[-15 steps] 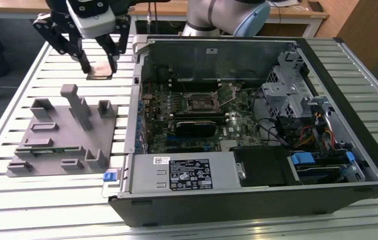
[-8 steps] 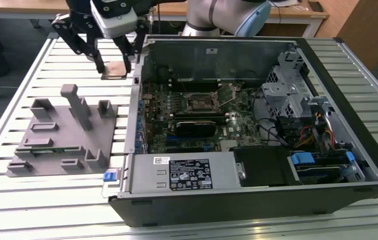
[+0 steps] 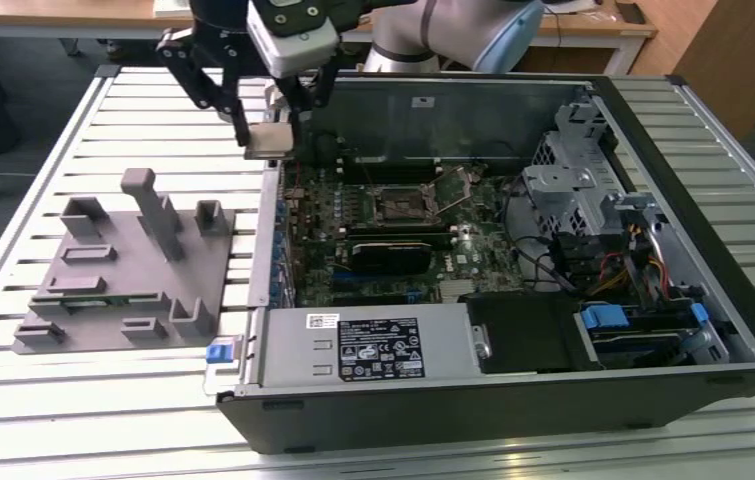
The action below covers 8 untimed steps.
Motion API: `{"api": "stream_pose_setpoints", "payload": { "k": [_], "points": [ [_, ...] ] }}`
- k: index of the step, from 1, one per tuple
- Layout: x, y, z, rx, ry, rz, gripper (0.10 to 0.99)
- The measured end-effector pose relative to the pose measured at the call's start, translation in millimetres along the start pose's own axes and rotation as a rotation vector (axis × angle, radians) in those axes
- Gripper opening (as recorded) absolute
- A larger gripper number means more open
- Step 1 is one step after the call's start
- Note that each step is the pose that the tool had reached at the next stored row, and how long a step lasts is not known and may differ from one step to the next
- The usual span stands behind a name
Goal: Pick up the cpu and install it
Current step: 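Pick up the cpu and move it towards the insertion slot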
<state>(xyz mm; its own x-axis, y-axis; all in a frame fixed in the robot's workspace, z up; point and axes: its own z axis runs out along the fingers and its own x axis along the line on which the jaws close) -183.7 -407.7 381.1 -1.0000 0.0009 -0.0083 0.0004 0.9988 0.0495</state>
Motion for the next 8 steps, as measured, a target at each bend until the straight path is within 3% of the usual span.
{"api": "stream_pose_setpoints", "payload": {
  "k": [8],
  "points": [
    [-33.7,0.1,0.6,0.000,-0.0001,0.000,0.525]
  ]
}}
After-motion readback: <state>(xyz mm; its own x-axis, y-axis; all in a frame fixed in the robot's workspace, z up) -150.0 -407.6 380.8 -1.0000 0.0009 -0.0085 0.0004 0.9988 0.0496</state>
